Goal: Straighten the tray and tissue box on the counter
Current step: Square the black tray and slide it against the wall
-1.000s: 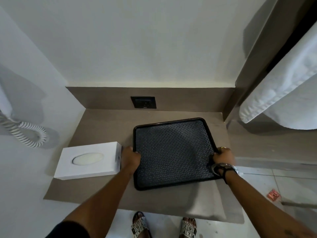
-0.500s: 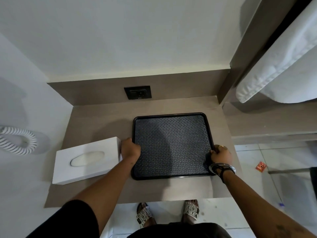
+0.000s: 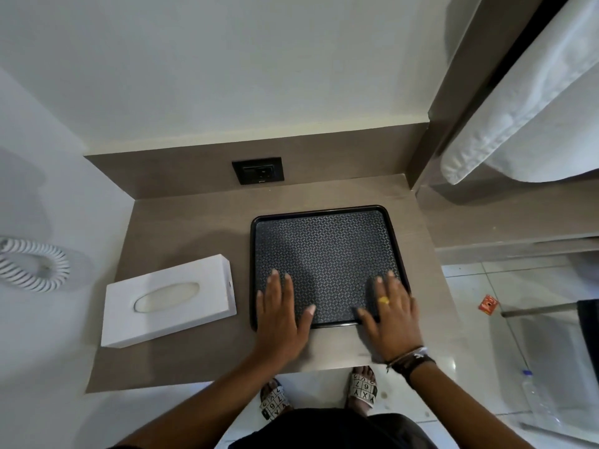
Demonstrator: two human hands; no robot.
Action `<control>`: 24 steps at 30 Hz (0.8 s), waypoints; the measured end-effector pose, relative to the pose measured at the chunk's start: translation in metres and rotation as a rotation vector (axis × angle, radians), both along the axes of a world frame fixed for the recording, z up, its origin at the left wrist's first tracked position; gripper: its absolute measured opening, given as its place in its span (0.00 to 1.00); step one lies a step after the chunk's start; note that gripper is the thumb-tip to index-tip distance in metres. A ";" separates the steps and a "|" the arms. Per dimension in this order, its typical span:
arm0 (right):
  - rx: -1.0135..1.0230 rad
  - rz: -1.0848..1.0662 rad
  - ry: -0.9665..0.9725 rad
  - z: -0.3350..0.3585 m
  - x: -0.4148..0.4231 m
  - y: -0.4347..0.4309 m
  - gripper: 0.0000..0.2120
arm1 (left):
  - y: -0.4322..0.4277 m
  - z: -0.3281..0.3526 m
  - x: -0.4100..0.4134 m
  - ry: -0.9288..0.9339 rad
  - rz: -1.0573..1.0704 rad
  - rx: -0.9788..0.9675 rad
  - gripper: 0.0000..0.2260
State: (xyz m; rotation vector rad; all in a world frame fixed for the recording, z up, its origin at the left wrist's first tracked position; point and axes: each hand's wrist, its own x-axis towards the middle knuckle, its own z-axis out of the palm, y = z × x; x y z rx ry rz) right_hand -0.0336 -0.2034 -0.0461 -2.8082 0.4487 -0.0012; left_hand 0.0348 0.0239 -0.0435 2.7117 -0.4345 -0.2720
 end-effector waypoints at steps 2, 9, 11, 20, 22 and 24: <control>-0.037 0.154 0.062 -0.011 -0.014 0.017 0.37 | 0.003 -0.010 -0.018 -0.007 -0.126 0.044 0.38; -0.084 0.279 0.227 -0.032 -0.037 0.033 0.39 | 0.017 -0.030 -0.043 0.009 -0.311 0.185 0.37; -0.088 0.274 0.248 -0.031 -0.035 0.034 0.40 | 0.017 -0.030 -0.041 0.010 -0.310 0.182 0.37; -0.071 0.244 0.247 -0.036 -0.018 0.033 0.42 | 0.013 -0.028 -0.023 0.004 -0.294 0.157 0.37; -0.066 0.246 0.250 -0.037 -0.008 0.032 0.42 | 0.012 -0.029 -0.013 0.002 -0.284 0.143 0.37; -0.060 0.249 0.258 -0.038 0.003 0.029 0.42 | 0.009 -0.029 -0.001 0.005 -0.271 0.135 0.37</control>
